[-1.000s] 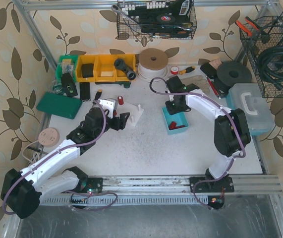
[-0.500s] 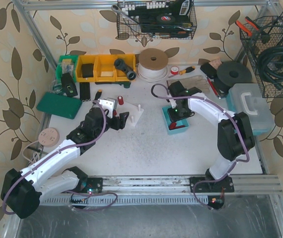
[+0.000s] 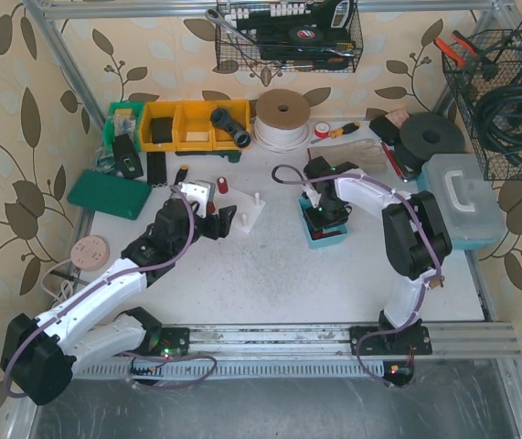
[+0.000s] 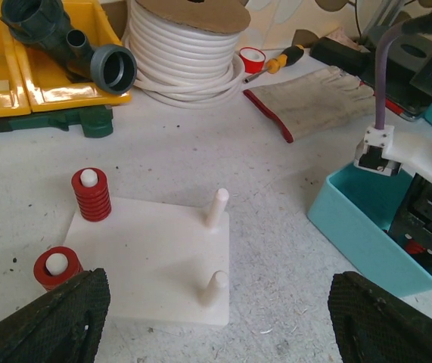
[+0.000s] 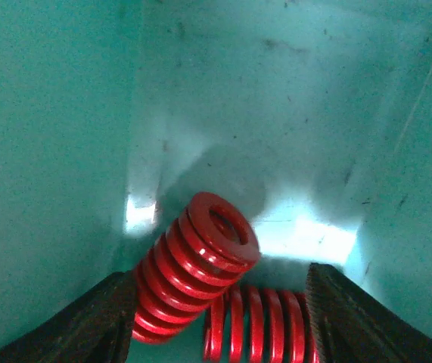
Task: Install the large spring
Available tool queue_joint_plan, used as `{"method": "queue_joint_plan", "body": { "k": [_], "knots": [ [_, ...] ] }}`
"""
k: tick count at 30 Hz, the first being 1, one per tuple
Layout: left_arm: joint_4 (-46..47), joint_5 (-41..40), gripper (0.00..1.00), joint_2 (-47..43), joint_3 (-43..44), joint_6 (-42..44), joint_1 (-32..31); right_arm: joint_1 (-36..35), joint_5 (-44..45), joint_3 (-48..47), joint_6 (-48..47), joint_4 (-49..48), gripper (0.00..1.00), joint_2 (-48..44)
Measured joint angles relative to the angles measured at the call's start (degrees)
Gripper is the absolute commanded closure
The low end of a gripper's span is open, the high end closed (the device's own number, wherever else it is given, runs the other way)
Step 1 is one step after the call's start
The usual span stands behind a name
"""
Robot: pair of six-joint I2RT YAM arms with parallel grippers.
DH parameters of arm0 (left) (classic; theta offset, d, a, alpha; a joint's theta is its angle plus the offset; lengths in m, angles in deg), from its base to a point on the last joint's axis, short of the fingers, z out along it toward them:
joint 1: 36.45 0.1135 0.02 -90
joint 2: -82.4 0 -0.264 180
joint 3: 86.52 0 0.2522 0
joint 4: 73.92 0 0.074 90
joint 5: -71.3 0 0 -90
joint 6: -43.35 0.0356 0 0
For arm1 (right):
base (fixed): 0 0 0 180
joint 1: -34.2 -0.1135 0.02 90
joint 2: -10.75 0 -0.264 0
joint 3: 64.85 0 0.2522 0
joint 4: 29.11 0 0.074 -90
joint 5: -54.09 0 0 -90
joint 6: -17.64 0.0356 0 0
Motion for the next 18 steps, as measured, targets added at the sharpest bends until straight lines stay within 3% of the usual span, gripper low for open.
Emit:
{"method": "queue_joint_plan", "body": {
  "k": [5, 16, 18],
  "knots": [
    [-0.2, -0.3, 0.18, 0.0, 0.0, 0.0, 0.0, 0.1, -0.2, -0.9, 0.1, -0.5, 0.41, 3.2],
    [-0.2, -0.5, 0.18, 0.0, 0.0, 0.0, 0.0, 0.0, 0.2, -1.5, 0.8, -2.1, 0.78, 4.1],
    [-0.2, -0.5, 0.18, 0.0, 0.0, 0.0, 0.0, 0.0, 0.8, -1.5, 1.1, -2.2, 0.82, 3.9]
  ]
}}
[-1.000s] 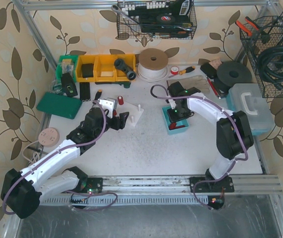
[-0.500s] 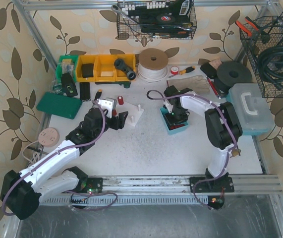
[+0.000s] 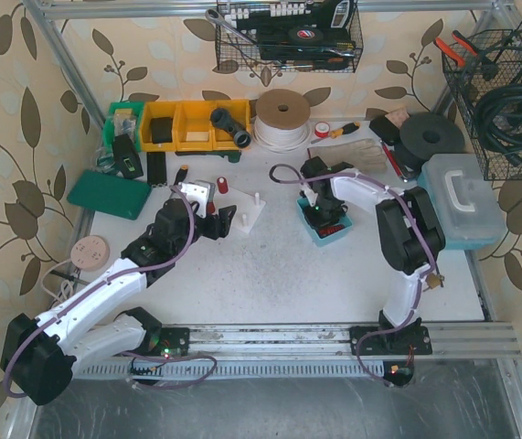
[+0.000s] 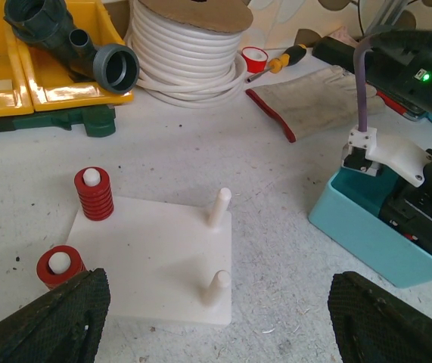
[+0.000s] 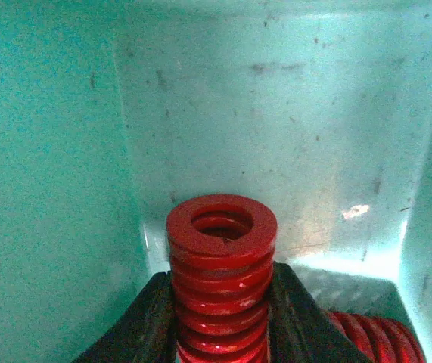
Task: Install the large spring
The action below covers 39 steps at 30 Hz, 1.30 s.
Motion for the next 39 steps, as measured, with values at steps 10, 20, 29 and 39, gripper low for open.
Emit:
{"method": "queue_joint_plan", "body": {
  "k": [10, 20, 29, 39],
  "knots": [
    [0.0, 0.0, 0.18, -0.1, 0.0, 0.2, 0.0, 0.0, 1.8, 0.0, 1.1, -2.5, 0.90, -5.0],
    [0.0, -0.1, 0.17, -0.4, 0.0, 0.2, -0.1, 0.0, 3.5, 0.0, 1.9, -4.0, 0.93, -7.3],
    [0.0, -1.3, 0.13, -0.5, -0.2, -0.2, -0.4, 0.0, 4.1, 0.3, 1.4, -4.8, 0.94, -13.4],
    [-2.6, -1.4, 0.28, -1.5, 0.4, -5.3, -0.4, -6.8, 5.1, 11.1, -3.9, -14.4, 0.97, -33.2]
  ]
}}
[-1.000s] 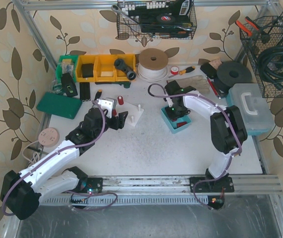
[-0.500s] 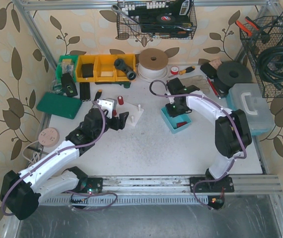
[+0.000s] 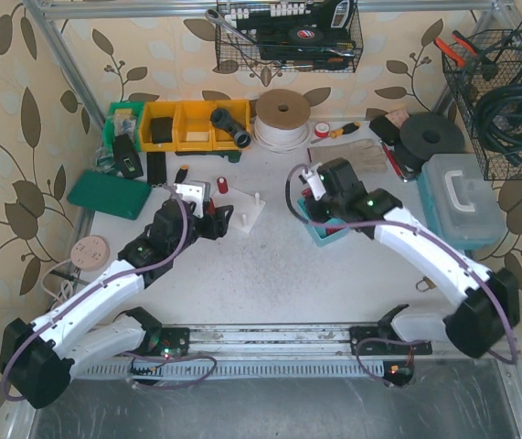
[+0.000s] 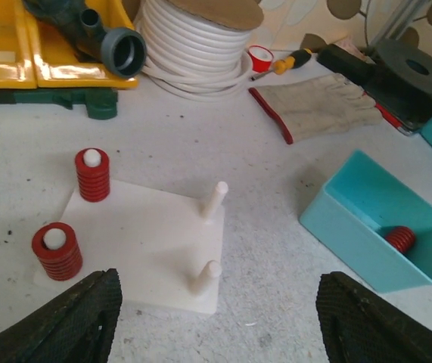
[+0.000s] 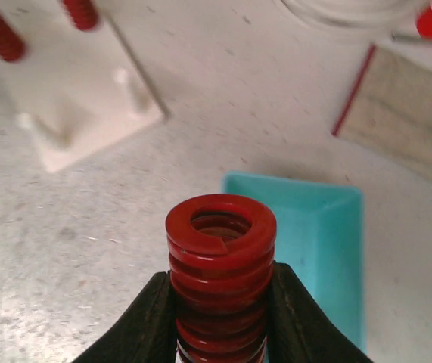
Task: Install the large spring
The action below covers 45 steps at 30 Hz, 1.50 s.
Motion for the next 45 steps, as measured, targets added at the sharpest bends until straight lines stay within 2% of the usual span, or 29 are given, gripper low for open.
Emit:
{"method": "queue_joint_plan", "body": {
  "k": [5, 8, 14, 19, 26, 35, 38, 41, 43, 45],
  "knots": [
    [-2.2, 5.5, 0.39, 0.5, 2.4, -4.0, 0.0, -7.2, -0.4, 7.9, -3.9, -9.9, 0.98, -7.9],
    [-3.1, 10.3, 0.42, 1.3, 4.1, -6.0, 0.0, -10.9, -1.1, 12.2, -5.3, -15.8, 0.98, -9.9],
    [-3.5, 21.2, 0.42, 3.8, 6.8, -8.7, 0.0, -17.3, -2.0, 19.3, -7.5, -27.2, 0.99, -10.5],
    [-4.8, 28.3, 0.42, 7.6, 9.3, -9.2, -0.8, -21.1, -1.7, 21.4, -8.4, -32.6, 0.99, -10.5],
    [-8.9, 31.6, 0.37, 10.3, 12.9, -8.5, -1.5, -23.1, -0.5, 21.4, -8.5, -37.2, 0.99, -9.7],
    [-11.3, 33.2, 0.50, 12.4, 13.8, -8.5, -1.5, -24.9, 0.8, 21.4, -8.8, -39.3, 0.99, -8.0],
    [-11.4, 33.5, 0.59, 12.6, 14.1, -8.6, -1.5, -25.0, 1.3, 21.4, -8.8, -39.6, 0.99, -7.7],
    [-11.4, 34.1, 0.76, 12.7, 14.3, -8.5, -1.5, -25.2, 1.7, 21.4, -8.8, -39.7, 0.98, -7.4],
    [-11.6, 34.1, 0.89, 12.7, 14.3, -8.5, -1.4, -25.2, 1.9, 21.4, -8.8, -39.7, 0.93, -7.3],
    [-12.0, 33.8, 0.99, 12.7, 14.4, -8.4, -1.4, -25.3, 2.0, 21.4, -9.0, -39.5, 0.84, -7.1]
  ]
}}
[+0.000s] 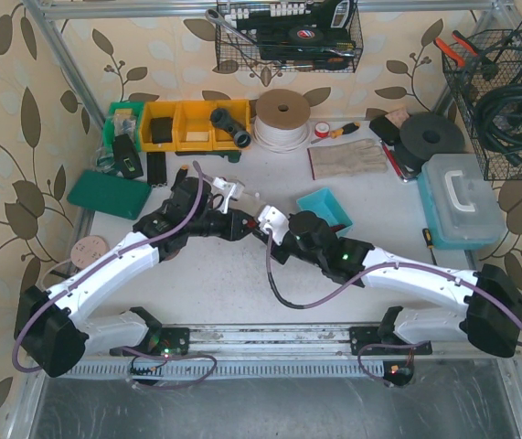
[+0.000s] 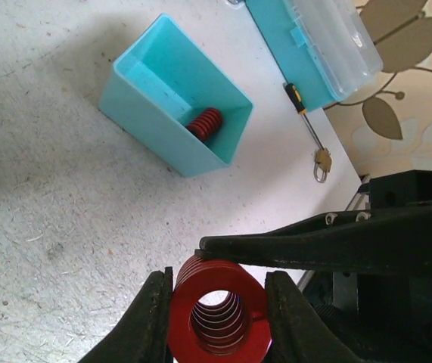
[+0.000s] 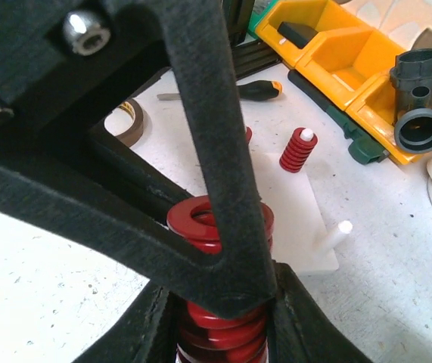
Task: Install the large spring
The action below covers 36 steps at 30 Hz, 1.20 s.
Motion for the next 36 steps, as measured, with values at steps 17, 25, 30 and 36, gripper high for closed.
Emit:
{"method": "queue_joint_plan", "body": {
  "k": [17, 25, 30, 36],
  "knots": [
    [-4.9, -11.6, 1.00, 1.4, 4.9, 2.1, -0.1, 6.9, 5.7, -0.4, 3.7, 8.5, 0.00, -5.6],
    [-6.3, -23.7, 1.00, 10.2, 10.9, 7.7, -0.1, 16.3, 9.6, 3.5, 11.7, 9.0, 0.00, -15.4],
    [-6.4, -28.9, 1.00, 17.5, 15.0, 11.1, -0.1, 18.6, 13.8, 8.8, 15.2, 9.1, 0.00, -15.7],
    [-5.9, -30.8, 1.00, 26.7, 19.7, 13.2, -0.1, 18.8, 16.2, 9.8, 16.9, 8.8, 0.01, -15.7]
  ]
}}
